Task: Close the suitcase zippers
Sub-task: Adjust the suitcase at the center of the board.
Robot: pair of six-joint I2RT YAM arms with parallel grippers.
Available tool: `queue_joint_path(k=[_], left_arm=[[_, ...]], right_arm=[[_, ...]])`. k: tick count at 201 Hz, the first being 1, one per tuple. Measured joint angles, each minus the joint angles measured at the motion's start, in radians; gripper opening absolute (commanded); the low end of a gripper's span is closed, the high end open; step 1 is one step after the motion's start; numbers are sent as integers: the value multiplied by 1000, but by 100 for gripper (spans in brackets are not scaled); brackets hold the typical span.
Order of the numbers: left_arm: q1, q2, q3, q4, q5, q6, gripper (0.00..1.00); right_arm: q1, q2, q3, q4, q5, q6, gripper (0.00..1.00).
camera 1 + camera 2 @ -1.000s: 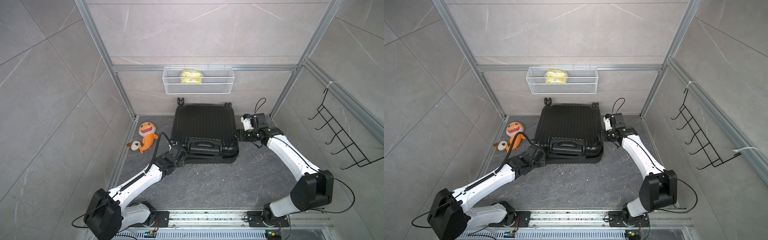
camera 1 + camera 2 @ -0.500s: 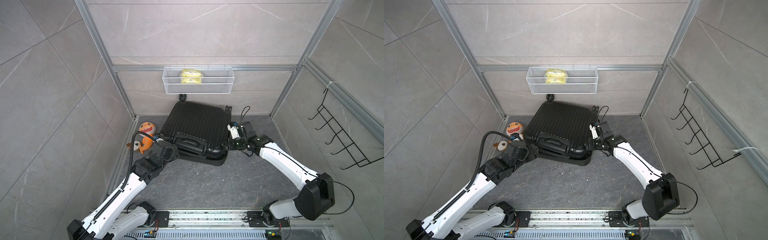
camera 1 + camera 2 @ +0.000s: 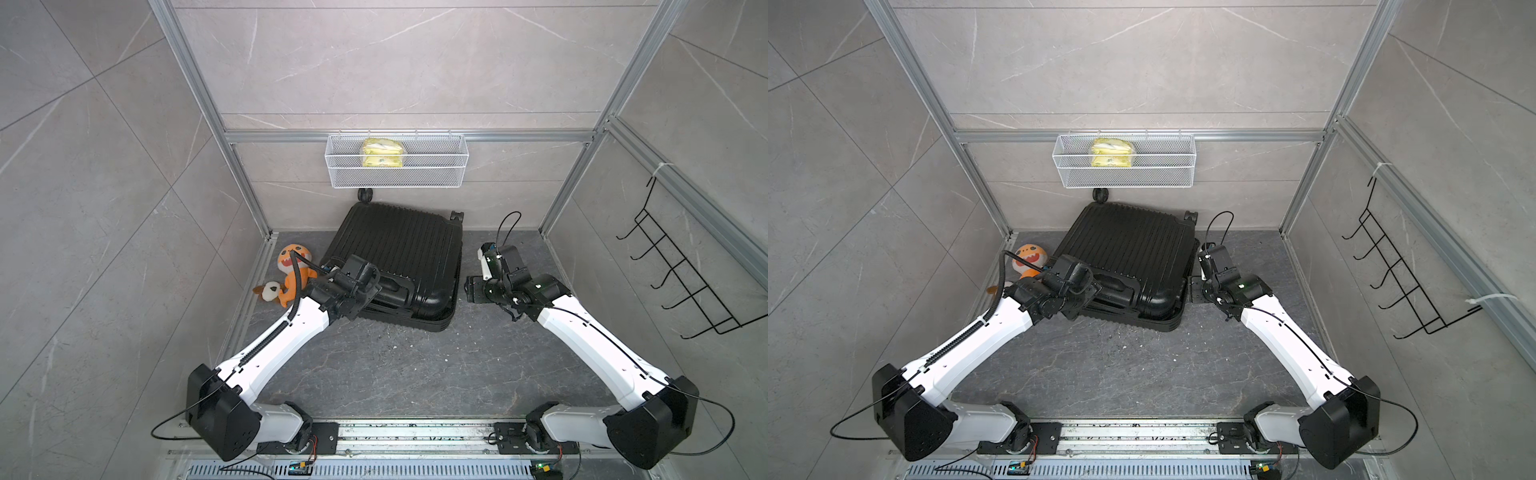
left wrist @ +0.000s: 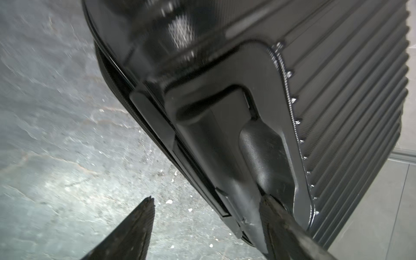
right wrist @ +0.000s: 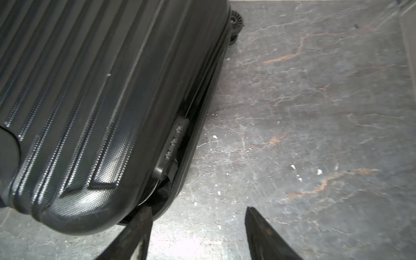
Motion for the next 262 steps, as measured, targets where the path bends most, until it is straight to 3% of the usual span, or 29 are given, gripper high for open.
queue_joint_path(k=[100,112,130,164,214,262], left_arm=[[-7,277,201,-76,58,-75,67],[-10,291,212,-89,74,-78,60],[-10,312,237,-106,103,-72,38],[51,359,312,-158,121,-151,22],[134,351,320,-200,106,75,15],[258,344,320,-209,77,410,12]], right_arm=[[0,-46,-2,-14,48,0,70],[0,-50,-2,-15,52,0,70],[0,-53,-2,-19,56,0,70],[-1,-74,-3,-30,84,-2,71],[-111,-157,-82,-20,66,-9,71],[-171,-238,-222,44,14,-20,72]])
